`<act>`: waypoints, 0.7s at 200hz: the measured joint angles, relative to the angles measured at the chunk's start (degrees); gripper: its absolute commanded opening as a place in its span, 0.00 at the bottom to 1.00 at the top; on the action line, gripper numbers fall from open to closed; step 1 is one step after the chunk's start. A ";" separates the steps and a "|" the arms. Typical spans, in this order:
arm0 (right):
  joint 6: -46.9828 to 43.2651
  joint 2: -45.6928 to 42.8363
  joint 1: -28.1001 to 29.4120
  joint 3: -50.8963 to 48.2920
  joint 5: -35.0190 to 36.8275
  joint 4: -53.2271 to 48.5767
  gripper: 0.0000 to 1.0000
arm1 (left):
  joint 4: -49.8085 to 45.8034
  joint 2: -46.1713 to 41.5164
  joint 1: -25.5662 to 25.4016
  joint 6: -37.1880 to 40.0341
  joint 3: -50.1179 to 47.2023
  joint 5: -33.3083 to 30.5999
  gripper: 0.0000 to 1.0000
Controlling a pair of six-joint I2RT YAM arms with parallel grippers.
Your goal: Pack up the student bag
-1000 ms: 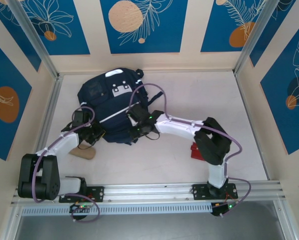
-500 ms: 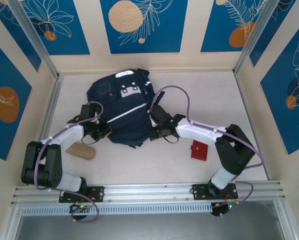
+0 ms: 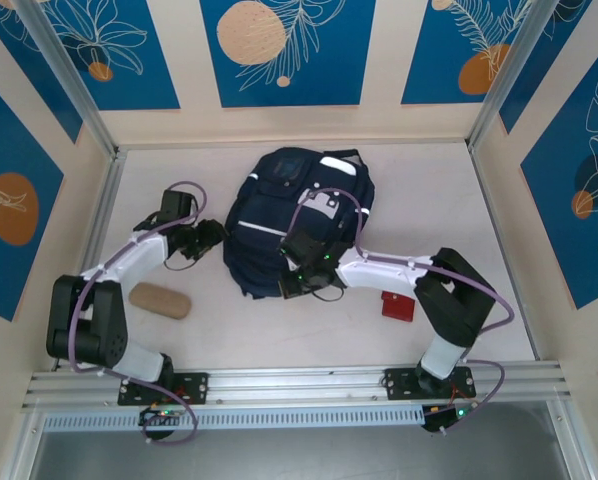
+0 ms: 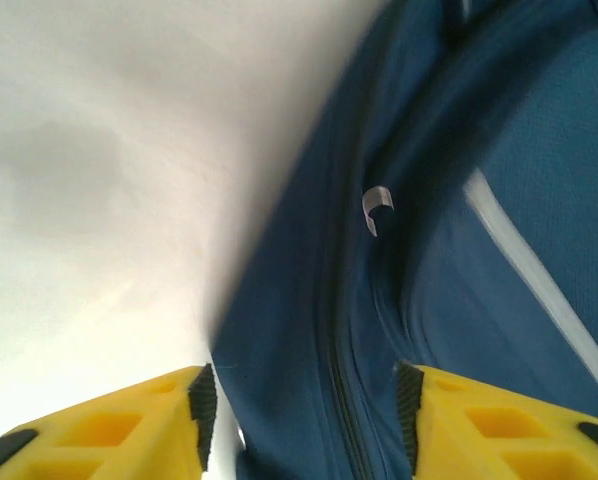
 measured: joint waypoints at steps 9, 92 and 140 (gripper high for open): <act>-0.04 1.18 0.00 1.90 -0.87 0.48 0.00 | 0.81 -1.14 0.00 -1.22 -1.44 2.34 0.58; -0.26 2.36 -0.13 5.07 -2.80 1.99 0.00 | 7.43 3.08 -4.63 -7.76 -5.03 11.13 0.19; -2.03 -1.16 -0.85 1.03 6.75 -2.91 0.00 | 5.18 4.85 -5.81 -6.32 -4.24 7.80 0.05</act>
